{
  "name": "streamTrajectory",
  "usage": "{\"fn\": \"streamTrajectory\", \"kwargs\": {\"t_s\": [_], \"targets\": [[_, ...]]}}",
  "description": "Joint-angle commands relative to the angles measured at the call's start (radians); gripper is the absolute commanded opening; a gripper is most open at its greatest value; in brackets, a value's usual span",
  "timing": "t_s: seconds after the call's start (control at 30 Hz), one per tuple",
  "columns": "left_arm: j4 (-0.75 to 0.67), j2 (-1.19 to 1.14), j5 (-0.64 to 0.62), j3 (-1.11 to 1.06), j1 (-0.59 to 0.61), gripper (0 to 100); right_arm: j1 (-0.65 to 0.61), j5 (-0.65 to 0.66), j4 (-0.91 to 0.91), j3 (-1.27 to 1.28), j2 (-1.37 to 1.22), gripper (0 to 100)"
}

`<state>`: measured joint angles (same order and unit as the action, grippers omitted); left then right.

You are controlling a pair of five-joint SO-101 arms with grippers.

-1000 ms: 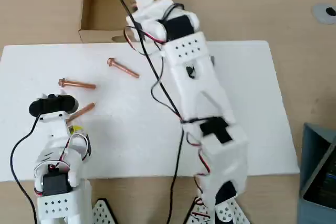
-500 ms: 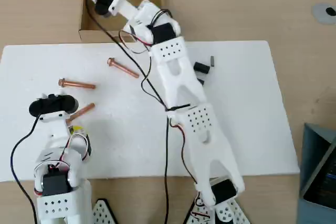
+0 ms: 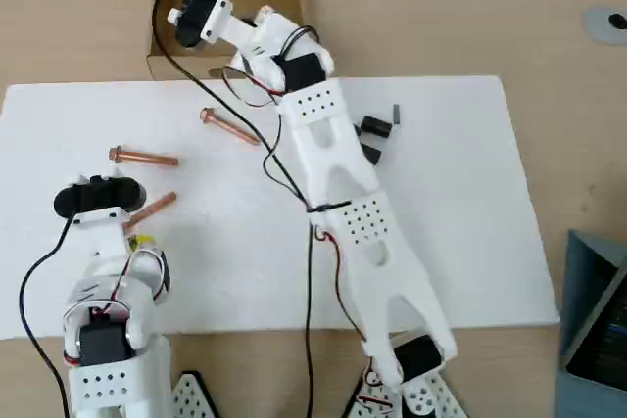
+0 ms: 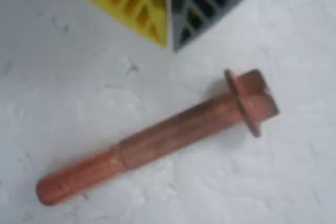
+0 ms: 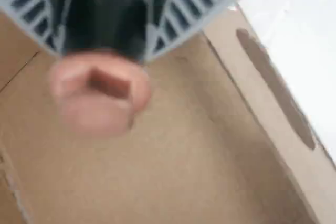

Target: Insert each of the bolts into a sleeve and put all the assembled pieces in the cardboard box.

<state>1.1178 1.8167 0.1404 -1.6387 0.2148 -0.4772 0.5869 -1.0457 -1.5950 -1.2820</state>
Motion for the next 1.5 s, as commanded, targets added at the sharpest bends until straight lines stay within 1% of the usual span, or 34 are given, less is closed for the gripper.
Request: {"fn": "streamTrajectory", "kwargs": {"t_s": [0.0,0.3,0.4,0.73,1.17,1.27,1.47], "targets": [[0.003,0.008,0.0,0.008,0.011,0,0.016,0.006,0.025,-0.073,0.022,15.7],[0.003,0.007,0.0,0.008,0.011,0,0.016,0.002,0.025,-0.074,0.025,15.7],[0.003,0.007,0.0,0.008,0.029,0,0.016,0.0,0.011,-0.074,0.073,15.7],[0.003,0.007,0.0,0.008,0.043,0,0.022,-0.003,-0.255,-0.073,0.32,15.6],[0.003,0.007,0.0,0.008,0.044,0,0.028,-0.21,-0.643,-0.073,0.625,15.6],[0.003,0.007,0.0,0.008,0.046,0,0.03,-0.224,-0.703,-0.073,0.667,15.4],[0.003,0.007,0.0,0.008,0.046,0,0.039,-0.226,-0.741,-0.067,0.756,7.1]]}}
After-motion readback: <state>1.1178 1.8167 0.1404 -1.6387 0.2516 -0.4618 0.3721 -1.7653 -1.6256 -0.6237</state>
